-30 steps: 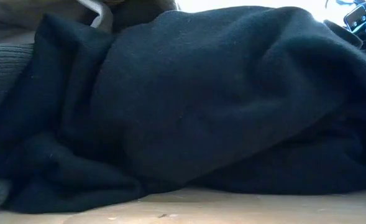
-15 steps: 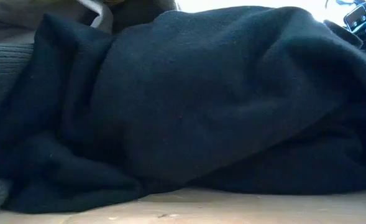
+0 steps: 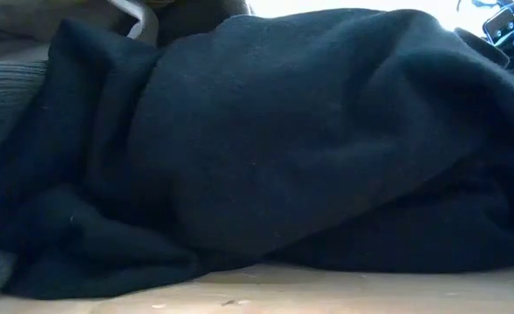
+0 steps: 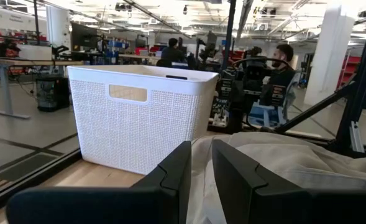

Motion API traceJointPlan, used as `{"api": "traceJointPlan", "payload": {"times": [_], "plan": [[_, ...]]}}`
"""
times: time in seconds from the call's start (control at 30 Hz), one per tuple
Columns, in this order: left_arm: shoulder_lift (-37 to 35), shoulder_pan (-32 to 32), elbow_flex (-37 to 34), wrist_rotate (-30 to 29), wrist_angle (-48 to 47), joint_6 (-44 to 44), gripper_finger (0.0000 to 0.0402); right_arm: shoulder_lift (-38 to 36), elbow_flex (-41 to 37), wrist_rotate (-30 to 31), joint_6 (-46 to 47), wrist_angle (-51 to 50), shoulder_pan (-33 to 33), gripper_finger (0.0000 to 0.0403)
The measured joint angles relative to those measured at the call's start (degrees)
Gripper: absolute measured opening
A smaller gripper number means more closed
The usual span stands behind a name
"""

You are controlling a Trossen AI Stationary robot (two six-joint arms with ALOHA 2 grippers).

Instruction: Sort clothes

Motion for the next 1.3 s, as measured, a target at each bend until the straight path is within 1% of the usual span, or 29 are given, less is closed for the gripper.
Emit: {"api": "traceJointPlan", "payload": {"times": [0.4,0.47,0.53,0.6,0.67,0.73,0.8,0.93,1.03,1.1,1.17,1.23,1.3], "plan": [[0.0,0.02,0.02,-0.02,0.0,0.0,0.0062,0.0,0.01,0.01,-0.04,0.02,-0.01,0.0199],[0.01,0.01,0.01,-0.02,0.0,0.0,0.0062,0.01,-0.01,0.34,-2.24,0.69,-0.02,0.0199],[0.02,0.01,0.02,-0.01,0.17,0.0,0.0062,0.03,-0.03,0.66,-1.75,5.25,-0.02,0.0199],[0.0,0.02,0.0,-0.02,0.2,0.0,0.0062,-0.01,-0.03,-0.9,4.38,12.89,-0.02,0.0199],[0.01,0.01,0.01,-0.02,0.2,0.0,0.0062,-0.02,-0.03,-1.9,12.71,20.95,-0.02,0.0199],[0.02,0.0,0.0,-0.02,0.22,0.0,0.0062,0.01,-0.02,-0.58,18.07,27.9,-0.02,0.0199],[0.02,0.02,0.01,-0.02,0.22,0.0,0.0062,0.03,-0.01,2.51,19.02,31.48,-0.06,0.0199],[0.02,0.01,0.02,0.0,0.2,-0.13,0.0062,0.03,-0.01,7.03,19.02,34.26,-0.06,0.0199],[0.02,0.01,0.01,0.04,0.11,-3.69,0.0062,0.0,-0.03,10.51,15.08,36.77,-0.08,0.0199],[0.02,0.02,0.01,0.02,0.1,-7.54,0.0062,-0.01,-0.01,11.34,12.31,36.81,-0.08,0.0199],[0.01,0.01,0.02,0.02,0.05,-11.54,0.0062,0.08,-0.03,12.26,11.5,36.93,-0.06,0.0199],[0.01,0.01,0.01,0.02,-0.18,-14.99,0.0062,0.06,-0.01,12.23,11.73,37.76,-0.06,0.0199],[0.01,0.02,0.01,0.03,-0.3,-18.31,0.0062,0.05,-0.01,9.6,11.54,37.4,-0.08,0.0199]]}}
